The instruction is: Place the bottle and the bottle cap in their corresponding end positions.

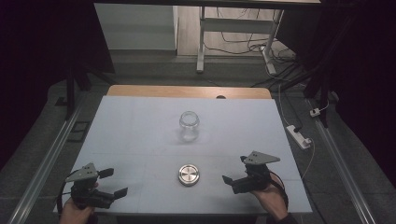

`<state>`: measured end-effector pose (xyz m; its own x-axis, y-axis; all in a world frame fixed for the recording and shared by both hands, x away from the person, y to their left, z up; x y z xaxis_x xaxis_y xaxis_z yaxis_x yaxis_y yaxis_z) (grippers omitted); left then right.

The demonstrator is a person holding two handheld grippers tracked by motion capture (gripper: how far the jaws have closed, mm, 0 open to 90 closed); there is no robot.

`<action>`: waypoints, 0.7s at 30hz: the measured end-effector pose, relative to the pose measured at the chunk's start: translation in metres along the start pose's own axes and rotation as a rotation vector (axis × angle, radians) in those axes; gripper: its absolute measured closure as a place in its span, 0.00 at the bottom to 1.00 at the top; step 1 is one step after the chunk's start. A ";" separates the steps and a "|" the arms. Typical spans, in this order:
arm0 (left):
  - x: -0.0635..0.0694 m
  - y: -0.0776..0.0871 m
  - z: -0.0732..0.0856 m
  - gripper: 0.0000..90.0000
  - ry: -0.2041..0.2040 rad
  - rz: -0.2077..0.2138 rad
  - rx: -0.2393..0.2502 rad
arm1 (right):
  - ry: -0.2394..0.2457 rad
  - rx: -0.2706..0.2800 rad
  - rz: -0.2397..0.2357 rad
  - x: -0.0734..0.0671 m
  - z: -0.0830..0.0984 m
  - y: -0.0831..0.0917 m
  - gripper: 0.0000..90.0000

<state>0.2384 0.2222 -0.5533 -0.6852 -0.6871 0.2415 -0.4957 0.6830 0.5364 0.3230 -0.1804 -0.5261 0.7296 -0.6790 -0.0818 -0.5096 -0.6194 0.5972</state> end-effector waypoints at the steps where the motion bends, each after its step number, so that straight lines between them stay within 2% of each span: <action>1: 0.000 0.001 0.001 0.00 0.004 -0.001 0.001 | -0.006 0.000 0.011 0.001 0.002 0.003 0.00; 9: -0.005 0.008 0.011 0.00 0.023 -0.039 -0.004 | -0.031 -0.007 0.062 0.010 0.021 0.020 0.00; 21: -0.010 0.016 0.025 0.00 0.053 -0.093 -0.023 | -0.057 -0.061 0.129 0.016 0.051 0.038 0.00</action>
<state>0.2238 0.2463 -0.5672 -0.6073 -0.7600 0.2315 -0.5436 0.6100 0.5765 0.2923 -0.2351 -0.5459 0.6317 -0.7738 -0.0458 -0.5676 -0.5020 0.6526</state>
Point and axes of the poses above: each handheld gripper's, and its own axes: y roughly backward along the jaws, z roughly out of its underside, x roughly to its right, the point moved 8 cm from there along -y, roughly forward along the jaws, and after that the axes turned 3 degrees about -y, right-handed, at the moved point
